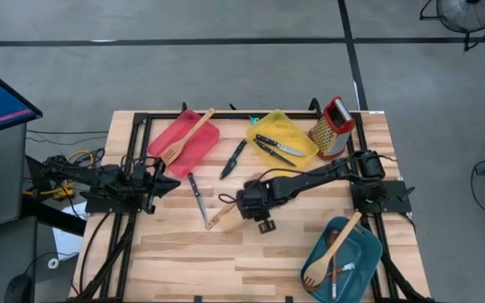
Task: Pick & Place Kitchen Items
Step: Put the wooden spatula into the red bin
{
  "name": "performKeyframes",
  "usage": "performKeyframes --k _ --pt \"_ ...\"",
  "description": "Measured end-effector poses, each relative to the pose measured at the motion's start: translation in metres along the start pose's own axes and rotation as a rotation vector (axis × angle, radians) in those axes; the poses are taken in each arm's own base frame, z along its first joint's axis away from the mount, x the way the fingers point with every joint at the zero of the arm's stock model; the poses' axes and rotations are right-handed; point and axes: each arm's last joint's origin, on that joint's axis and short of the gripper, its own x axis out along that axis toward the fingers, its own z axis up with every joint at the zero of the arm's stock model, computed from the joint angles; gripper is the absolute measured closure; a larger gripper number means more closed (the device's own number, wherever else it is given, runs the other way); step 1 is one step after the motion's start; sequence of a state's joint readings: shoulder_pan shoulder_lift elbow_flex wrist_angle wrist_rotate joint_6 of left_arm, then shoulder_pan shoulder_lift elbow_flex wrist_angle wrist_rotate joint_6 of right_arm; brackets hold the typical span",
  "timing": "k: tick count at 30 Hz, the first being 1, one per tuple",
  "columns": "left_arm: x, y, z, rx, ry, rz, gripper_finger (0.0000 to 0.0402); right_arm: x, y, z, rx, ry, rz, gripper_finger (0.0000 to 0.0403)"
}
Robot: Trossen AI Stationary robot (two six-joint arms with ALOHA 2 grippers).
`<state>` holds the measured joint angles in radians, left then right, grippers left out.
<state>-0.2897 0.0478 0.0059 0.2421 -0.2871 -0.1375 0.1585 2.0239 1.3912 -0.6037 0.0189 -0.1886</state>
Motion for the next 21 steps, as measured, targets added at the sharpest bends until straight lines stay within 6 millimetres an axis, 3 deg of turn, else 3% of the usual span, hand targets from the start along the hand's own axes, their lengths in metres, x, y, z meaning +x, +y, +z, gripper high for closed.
performKeyframes --k 7,11,15,21 --pt "0.000 0.000 0.002 -0.006 -0.021 -0.003 0.0394 -0.018 -0.002 0.022 0.009 -0.095 0.059 0.0304" --pt "0.000 0.000 0.004 -0.011 -0.038 0.001 0.0394 -0.041 -0.005 0.040 0.003 -0.190 0.090 0.0305" --pt "0.000 0.001 0.004 -0.013 -0.044 0.043 0.0393 -0.079 -0.008 0.055 -0.011 -0.313 0.072 0.0305" --pt "0.000 0.002 0.005 -0.009 -0.058 0.077 0.0391 -0.157 -0.009 0.063 -0.039 -0.564 0.043 0.0305"
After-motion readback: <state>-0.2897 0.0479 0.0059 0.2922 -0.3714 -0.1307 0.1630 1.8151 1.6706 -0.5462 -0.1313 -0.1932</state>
